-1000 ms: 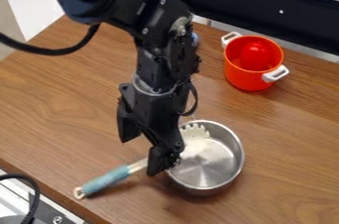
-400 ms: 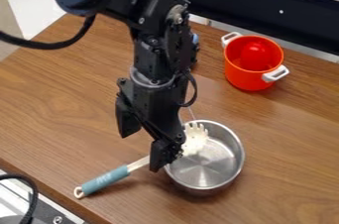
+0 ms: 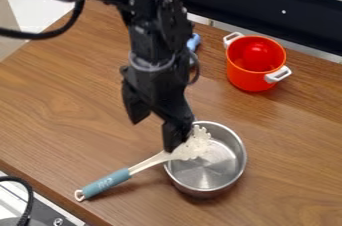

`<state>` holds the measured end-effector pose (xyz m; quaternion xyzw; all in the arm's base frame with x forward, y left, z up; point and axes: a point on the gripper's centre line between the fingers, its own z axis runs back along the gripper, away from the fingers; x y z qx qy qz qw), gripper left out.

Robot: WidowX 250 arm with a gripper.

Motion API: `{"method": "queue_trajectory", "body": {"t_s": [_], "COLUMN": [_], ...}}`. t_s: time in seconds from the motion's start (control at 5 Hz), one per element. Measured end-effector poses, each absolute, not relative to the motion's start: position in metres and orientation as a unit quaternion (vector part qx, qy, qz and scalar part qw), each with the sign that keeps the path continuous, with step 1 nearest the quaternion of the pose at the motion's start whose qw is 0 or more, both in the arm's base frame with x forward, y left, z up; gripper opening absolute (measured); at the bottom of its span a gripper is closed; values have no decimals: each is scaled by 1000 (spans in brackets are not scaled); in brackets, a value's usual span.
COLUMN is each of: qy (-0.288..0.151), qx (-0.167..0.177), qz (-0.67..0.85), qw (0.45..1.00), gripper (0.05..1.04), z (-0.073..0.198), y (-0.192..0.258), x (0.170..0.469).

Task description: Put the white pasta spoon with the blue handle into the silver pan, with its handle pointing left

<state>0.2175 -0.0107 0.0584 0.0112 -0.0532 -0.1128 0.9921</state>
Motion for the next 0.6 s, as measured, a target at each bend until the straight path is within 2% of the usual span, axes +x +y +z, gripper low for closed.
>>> {"method": "queue_trajectory", "body": {"t_s": [0.4, 0.6], "qy": [-116, -123], "qx": [-43, -53], "qz": [42, 132], "qw": [991, 982], "gripper": [998, 998], "z": [67, 66], "y": [20, 45], "x": [267, 284]}}
